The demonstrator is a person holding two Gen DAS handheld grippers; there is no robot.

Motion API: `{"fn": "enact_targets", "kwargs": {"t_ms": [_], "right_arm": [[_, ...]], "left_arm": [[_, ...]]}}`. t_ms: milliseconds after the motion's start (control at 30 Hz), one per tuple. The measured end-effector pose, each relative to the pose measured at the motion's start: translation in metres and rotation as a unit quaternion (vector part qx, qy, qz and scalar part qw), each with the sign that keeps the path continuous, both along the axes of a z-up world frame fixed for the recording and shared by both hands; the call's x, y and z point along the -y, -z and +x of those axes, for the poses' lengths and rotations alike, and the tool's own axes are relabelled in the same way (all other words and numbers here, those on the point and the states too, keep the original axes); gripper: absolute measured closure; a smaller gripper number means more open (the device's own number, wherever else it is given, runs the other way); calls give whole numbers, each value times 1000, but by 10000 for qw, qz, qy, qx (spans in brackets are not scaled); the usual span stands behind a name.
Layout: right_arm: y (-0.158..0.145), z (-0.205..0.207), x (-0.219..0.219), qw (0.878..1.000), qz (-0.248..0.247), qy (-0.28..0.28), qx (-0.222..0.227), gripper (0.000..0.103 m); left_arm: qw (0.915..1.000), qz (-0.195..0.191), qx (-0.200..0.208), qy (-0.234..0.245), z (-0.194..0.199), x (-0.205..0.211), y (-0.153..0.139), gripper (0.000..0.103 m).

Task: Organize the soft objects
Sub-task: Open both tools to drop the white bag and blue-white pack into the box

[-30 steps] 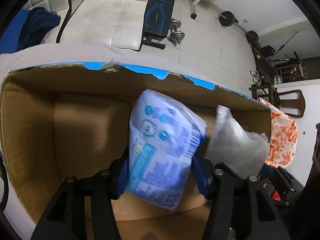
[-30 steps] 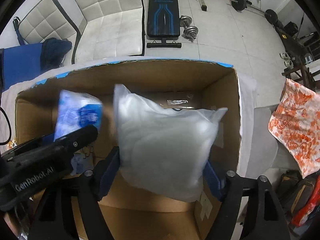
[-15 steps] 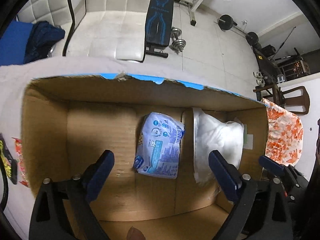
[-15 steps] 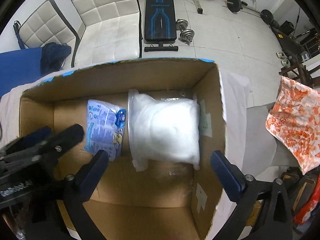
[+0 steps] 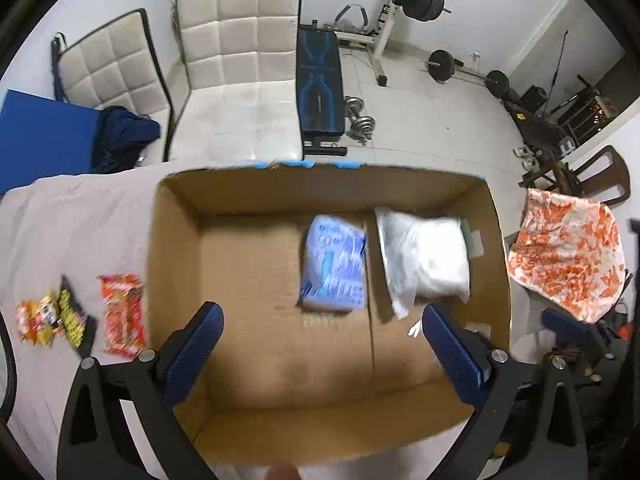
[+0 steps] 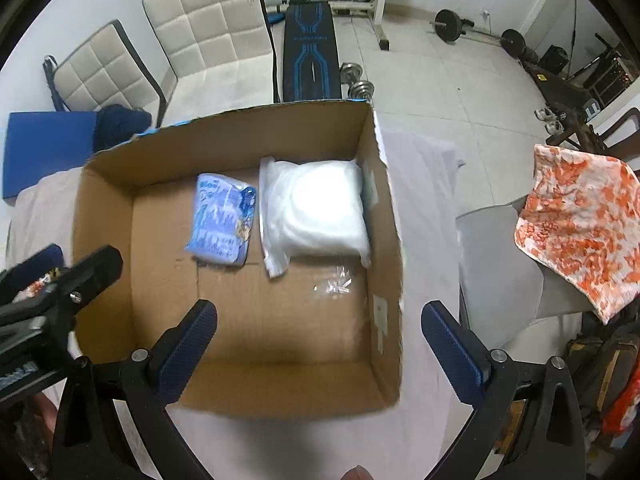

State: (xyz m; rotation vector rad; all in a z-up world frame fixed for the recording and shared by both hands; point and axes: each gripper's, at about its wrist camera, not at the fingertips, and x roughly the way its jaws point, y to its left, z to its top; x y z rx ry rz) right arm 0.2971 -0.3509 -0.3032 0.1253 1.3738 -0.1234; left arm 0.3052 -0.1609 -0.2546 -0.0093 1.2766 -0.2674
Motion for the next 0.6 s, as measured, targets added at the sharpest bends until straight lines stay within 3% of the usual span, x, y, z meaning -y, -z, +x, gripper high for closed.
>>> {"fn": "enact_targets", "kwargs": {"t_ms": [267, 600], "right_arm": [[-38, -63, -8, 9996, -2, -30, 298, 0], [-79, -104, -26, 9989, 40, 140, 446, 0]], "left_arm": [[9993, 125, 288, -189, -57, -17, -24, 1], [9987, -184, 454, -159, -95, -44, -60, 1]]}}
